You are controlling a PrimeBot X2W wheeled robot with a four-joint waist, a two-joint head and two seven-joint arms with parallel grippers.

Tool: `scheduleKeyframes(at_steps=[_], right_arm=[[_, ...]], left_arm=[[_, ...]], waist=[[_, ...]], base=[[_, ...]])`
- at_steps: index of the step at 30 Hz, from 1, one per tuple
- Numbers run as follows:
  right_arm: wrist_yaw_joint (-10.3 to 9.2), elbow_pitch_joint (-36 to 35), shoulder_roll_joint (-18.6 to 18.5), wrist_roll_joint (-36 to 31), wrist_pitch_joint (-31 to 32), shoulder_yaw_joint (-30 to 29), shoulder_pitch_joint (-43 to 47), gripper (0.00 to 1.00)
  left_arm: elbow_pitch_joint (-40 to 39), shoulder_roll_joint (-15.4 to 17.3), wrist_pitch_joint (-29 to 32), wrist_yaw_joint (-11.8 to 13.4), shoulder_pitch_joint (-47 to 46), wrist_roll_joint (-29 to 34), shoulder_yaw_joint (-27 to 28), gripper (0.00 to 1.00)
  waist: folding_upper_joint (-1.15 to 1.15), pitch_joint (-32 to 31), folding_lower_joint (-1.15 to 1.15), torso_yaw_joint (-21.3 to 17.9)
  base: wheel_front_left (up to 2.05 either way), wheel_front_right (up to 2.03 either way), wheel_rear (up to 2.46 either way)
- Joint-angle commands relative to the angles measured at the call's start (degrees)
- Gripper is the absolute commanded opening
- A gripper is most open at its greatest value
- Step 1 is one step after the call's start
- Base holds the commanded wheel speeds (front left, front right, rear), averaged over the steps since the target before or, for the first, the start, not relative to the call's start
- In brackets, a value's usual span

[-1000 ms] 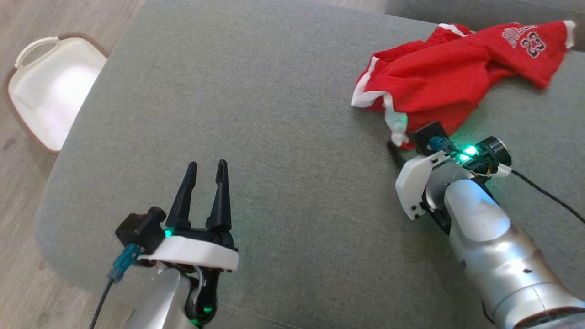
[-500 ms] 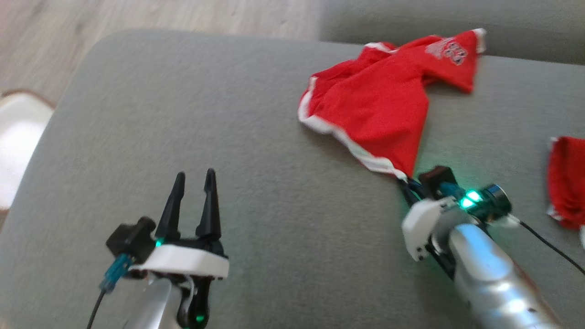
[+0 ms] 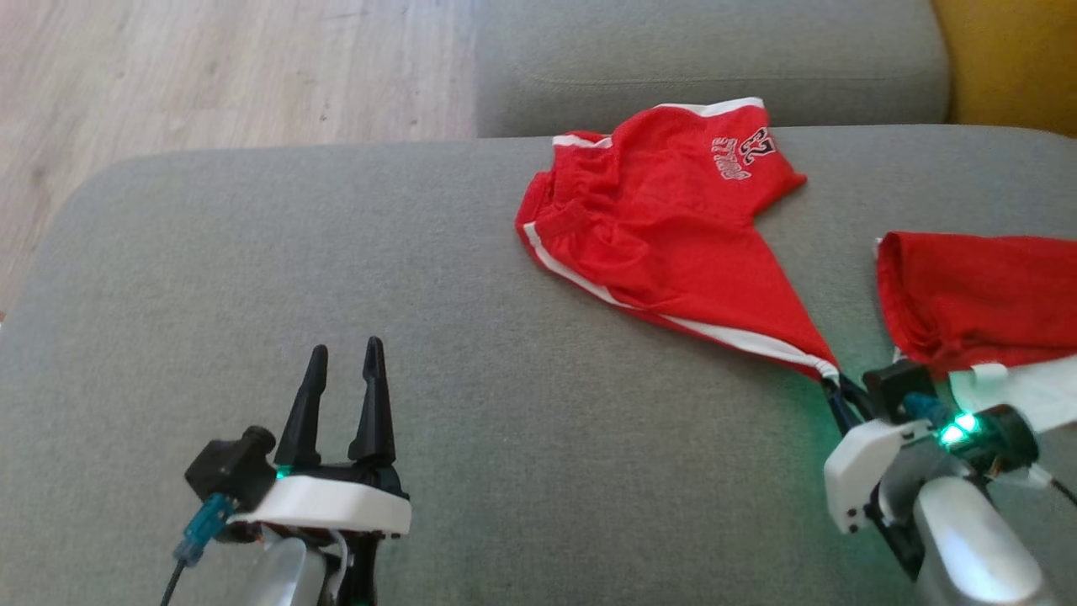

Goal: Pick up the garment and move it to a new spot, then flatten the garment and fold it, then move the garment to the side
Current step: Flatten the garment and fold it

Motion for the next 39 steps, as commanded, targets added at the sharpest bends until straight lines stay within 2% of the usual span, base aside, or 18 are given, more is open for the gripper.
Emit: scheduleKeyframes(at_steps=[1,2,3,4,8,13,20,26,34,39], right_arm=[[-0.05,-3.98,0.23,0.98,0.48,0.44,0.52,0.00],[-0.05,-5.64,0.66,1.50,0.63,-0.02,1.34,0.00],[-0.05,-7.44,1.10,1.84,0.40,-0.62,2.05,0.87],[-0.05,-9.10,1.77,2.40,0.24,-1.23,2.76,1.00],[-0.05,-17.58,5.47,6.85,-3.38,-2.07,5.93,1.00],[-0.05,-25.06,7.68,11.01,-9.58,0.20,8.29,1.00],[-0.05,-25.40,8.34,9.92,-8.21,3.58,4.52,1.00],[-0.05,-20.62,8.49,9.26,-5.34,6.91,-2.74,1.00],[-0.05,-3.92,8.30,8.53,-0.26,5.08,-14.17,1.00],[-0.05,6.65,6.75,7.31,-0.04,4.48,-21.18,1.00]], left_arm=[[-2.12,0.37,-0.55,-0.33,-0.65,0.47,2.32,1.00],[-2.19,0.37,-0.55,-0.33,-0.58,0.52,2.41,1.00],[-2.25,0.37,-0.55,-0.33,-0.54,0.60,2.46,1.00],[-2.30,0.37,-0.55,-0.33,-0.55,0.68,2.47,1.00],[-2.41,0.37,-0.55,-0.33,-1.08,0.89,2.12,1.00],[-2.22,0.37,-0.55,-0.33,-1.51,1.18,1.35,1.00],[-2.18,0.37,-0.55,-0.33,-2.99,0.78,-0.06,1.00],[-1.96,0.37,-0.55,-0.33,-4.52,-0.28,-2.11,1.00],[-1.83,0.37,-0.55,-0.33,-7.36,-2.61,-5.29,1.00],[-1.83,0.37,-0.55,-0.33,-8.62,-3.87,-6.55,1.00]], waist=[[0.00,-0.39,0.01,-0.73],[0.00,-0.35,0.01,-0.89],[0.00,-0.29,0.01,-1.02],[0.00,-0.22,0.01,-1.09],[0.00,0.27,0.01,-0.69],[0.00,1.21,0.01,1.25],[0.00,4.00,0.01,5.12],[0.00,7.26,0.01,8.95],[0.00,11.66,0.01,15.79],[0.00,13.88,0.01,19.00]], base=[[0.00,0.00,0.00],[0.00,0.00,0.00],[0.00,0.00,0.00],[0.00,0.00,0.00],[0.00,0.00,0.00],[0.00,0.00,0.00],[0.00,0.00,0.00],[0.00,0.00,0.00],[0.00,0.00,0.00],[0.00,0.00,0.00]])
